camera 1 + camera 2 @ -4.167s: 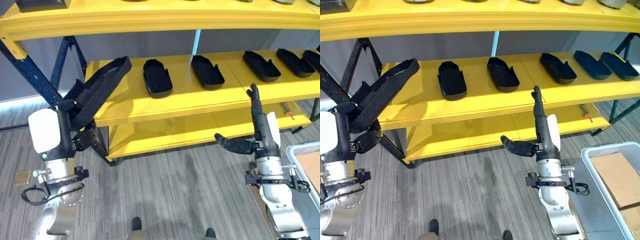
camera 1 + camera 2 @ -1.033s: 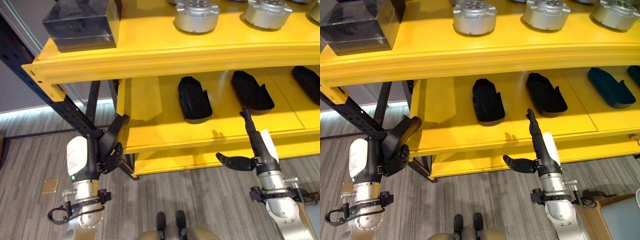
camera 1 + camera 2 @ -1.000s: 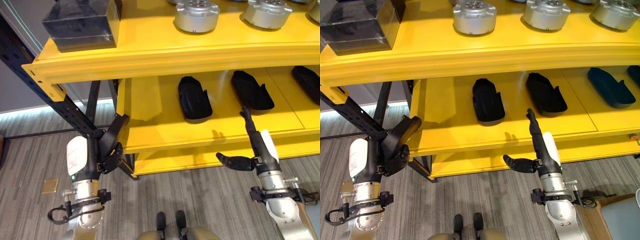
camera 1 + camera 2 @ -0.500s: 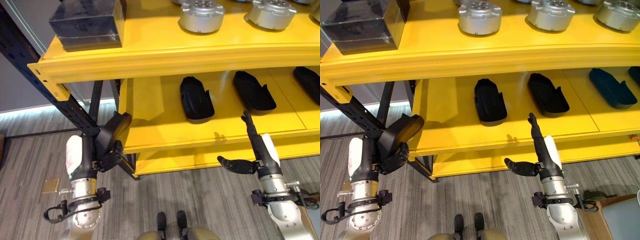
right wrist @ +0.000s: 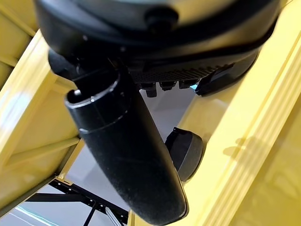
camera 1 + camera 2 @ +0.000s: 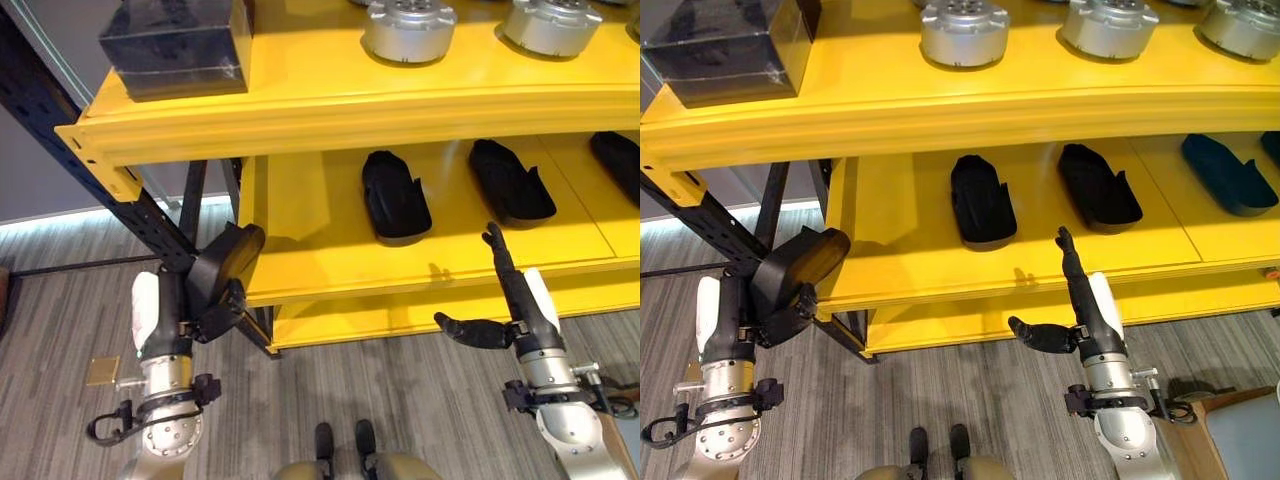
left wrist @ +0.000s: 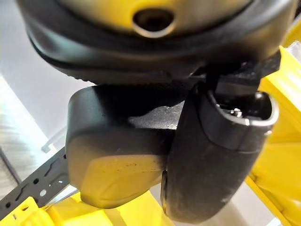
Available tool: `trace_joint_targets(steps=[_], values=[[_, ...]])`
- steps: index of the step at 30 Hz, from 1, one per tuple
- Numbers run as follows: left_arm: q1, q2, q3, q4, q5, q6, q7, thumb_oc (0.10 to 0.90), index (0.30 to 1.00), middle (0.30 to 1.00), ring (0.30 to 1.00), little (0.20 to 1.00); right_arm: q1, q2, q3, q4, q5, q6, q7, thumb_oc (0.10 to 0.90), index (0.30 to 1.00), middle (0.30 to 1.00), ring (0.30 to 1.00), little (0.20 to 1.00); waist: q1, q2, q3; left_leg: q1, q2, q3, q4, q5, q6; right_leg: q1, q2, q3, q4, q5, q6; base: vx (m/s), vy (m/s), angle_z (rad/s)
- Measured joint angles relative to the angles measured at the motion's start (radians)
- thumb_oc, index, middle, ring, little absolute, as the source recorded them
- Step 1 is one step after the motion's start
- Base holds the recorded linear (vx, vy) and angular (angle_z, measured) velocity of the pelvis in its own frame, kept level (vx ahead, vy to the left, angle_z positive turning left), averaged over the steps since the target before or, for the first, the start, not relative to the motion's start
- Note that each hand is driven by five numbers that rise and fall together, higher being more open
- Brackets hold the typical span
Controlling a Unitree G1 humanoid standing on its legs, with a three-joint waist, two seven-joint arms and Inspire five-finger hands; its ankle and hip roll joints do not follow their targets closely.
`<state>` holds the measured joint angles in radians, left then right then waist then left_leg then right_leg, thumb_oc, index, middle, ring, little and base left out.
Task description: Move parts from the plastic box to the shelf.
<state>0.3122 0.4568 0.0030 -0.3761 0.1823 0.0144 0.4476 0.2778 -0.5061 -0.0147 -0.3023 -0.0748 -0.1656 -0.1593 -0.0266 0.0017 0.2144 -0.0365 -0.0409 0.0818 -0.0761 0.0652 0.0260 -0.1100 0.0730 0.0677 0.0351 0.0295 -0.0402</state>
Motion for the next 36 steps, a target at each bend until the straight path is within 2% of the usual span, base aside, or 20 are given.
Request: trace_joint_targets(steps=[10, 13, 17, 19, 20, 21, 25, 29, 31, 33, 36], values=[[-0.014, 0.0, -0.013, -0.001, -0.061, 0.002, 0.001, 0.4, 0.3, 0.3, 0.3, 0.3, 0.047, 0.002, -0.01, 0.0, 0.0, 0.003, 0.0, 0.9, 1.0, 1.0, 1.0, 1.0, -0.003, 0.012, 0.005, 0.0, -0.004, 0.026, -0.001, 0.004, -0.006, -0.005, -0.007, 0.012, 0.006, -0.004, 0.012, -0.01, 0.002, -0.01], [-0.014, 0.0, -0.019, -0.001, -0.062, 0.004, 0.0, 0.4, 0.3, 0.3, 0.3, 0.3, 0.05, 0.009, -0.01, 0.0, 0.0, 0.005, 0.0, 0.9, 1.0, 1.0, 1.0, 1.0, -0.023, 0.013, 0.005, -0.002, -0.009, 0.027, -0.001, -0.001, 0.0, -0.005, -0.012, 0.013, 0.006, -0.006, 0.014, -0.02, -0.002, 0.07], [-0.019, 0.0, -0.026, -0.001, -0.101, 0.004, -0.001, 0.4, 0.3, 0.3, 0.3, 0.3, 0.054, 0.01, -0.011, 0.0, 0.0, 0.008, 0.0, 0.9, 1.0, 1.0, 1.0, 1.0, -0.025, 0.015, 0.007, -0.001, -0.009, 0.051, -0.001, -0.003, -0.003, -0.005, -0.014, 0.026, 0.007, -0.007, 0.018, 0.0, 0.0, 0.0], [-0.027, 0.0, -0.037, -0.001, -0.103, 0.004, -0.003, 0.4, 0.3, 0.3, 0.3, 0.3, 0.054, 0.01, -0.011, 0.0, 0.001, 0.014, 0.004, 0.9, 1.0, 1.0, 1.0, 1.0, -0.025, 0.018, 0.008, -0.002, -0.011, 0.059, -0.002, -0.003, -0.003, -0.005, -0.015, 0.035, 0.007, -0.01, 0.022, 0.0, 0.0, 0.0], [-0.036, 0.0, -0.055, -0.001, -0.163, 0.001, -0.03, 0.4, 0.3, 0.3, 0.3, 0.3, 0.054, 0.01, -0.011, 0.0, 0.001, 0.018, 0.007, 0.9, 1.0, 1.0, 1.0, 1.0, -0.025, 0.017, 0.008, -0.002, -0.012, 0.064, -0.002, -0.003, -0.003, -0.004, -0.017, 0.037, 0.007, -0.01, 0.023, 0.0, 0.0, 0.0], [-0.077, 0.004, -0.123, 0.004, -0.218, 0.0, -0.087, 0.4, 0.3, 0.3, 0.3, 0.3, 0.051, 0.01, -0.011, 0.0, 0.001, 0.018, 0.01, 0.9, 1.0, 1.0, 1.0, 1.0, -0.03, 0.015, 0.011, -0.003, -0.013, 0.07, -0.002, -0.004, -0.004, -0.005, -0.019, 0.04, 0.006, -0.011, 0.023, 0.0, -0.005, -0.1], [-0.201, 0.027, -0.317, 0.004, -0.22, -0.021, -0.219, 0.4, 0.3, 0.3, 0.3, 0.3, 0.01, 0.012, -0.01, 0.0, 0.001, 0.018, 0.021, 0.9, 1.0, 1.0, 1.0, 1.0, -0.08, 0.001, 0.029, 0.008, -0.012, 0.133, -0.004, -0.008, 0.002, -0.019, -0.024, 0.06, 0.031, -0.007, 0.031, 0.0, -0.004, -0.42], [-0.234, 0.033, -0.365, 0.004, -0.243, -0.023, -0.282, 0.4, 0.3, 0.3, 0.3, 0.3, 0.006, 0.012, -0.011, 0.0, 0.002, 0.02, 0.021, 0.9, 1.0, 1.0, 1.0, 1.0, -0.162, 0.007, 0.032, 0.039, -0.01, 0.186, -0.003, -0.02, 0.015, 0.009, -0.032, 0.063, -0.004, 0.019, 0.051, 0.0, 0.001, -0.53], [-0.237, 0.035, -0.362, 0.005, -0.254, -0.023, -0.286, 0.4, 0.3, 0.3, 0.3, 0.3, 0.033, 0.012, -0.014, 0.0, 0.011, 0.022, 0.018, 0.9, 1.0, 1.0, 1.0, 1.0, -0.185, 0.008, 0.032, 0.059, -0.006, 0.17, -0.003, -0.021, 0.014, 0.046, -0.03, 0.075, -0.044, 0.034, 0.045, 0.01, 0.001, -0.31], [-0.236, 0.035, -0.345, 0.006, -0.254, -0.023, -0.285, 0.4, 0.3, 0.3, 0.3, 0.3, 0.046, 0.012, -0.014, 0.0, 0.018, 0.025, 0.019, 0.9, 1.0, 1.0, 1.0, 1.0, -0.185, 0.012, 0.031, 0.073, -0.004, 0.112, -0.003, -0.021, 0.015, 0.07, -0.028, 0.089, -0.077, 0.055, 0.032, 0.02, -0.002, -0.22], [-0.219, 0.032, -0.301, 0.011, -0.253, -0.023, -0.282, 0.4, 0.3, 0.3, 0.3, 0.3, 0.048, 0.012, -0.014, 0.0, 0.019, 0.031, 0.019, 0.9, 1.0, 1.0, 1.0, 1.0, -0.184, 0.02, 0.03, 0.094, 0.001, 0.066, -0.003, -0.021, 0.014, 0.112, -0.026, 0.084, -0.113, 0.062, 0.026, 0.02, -0.003, 0.04]])
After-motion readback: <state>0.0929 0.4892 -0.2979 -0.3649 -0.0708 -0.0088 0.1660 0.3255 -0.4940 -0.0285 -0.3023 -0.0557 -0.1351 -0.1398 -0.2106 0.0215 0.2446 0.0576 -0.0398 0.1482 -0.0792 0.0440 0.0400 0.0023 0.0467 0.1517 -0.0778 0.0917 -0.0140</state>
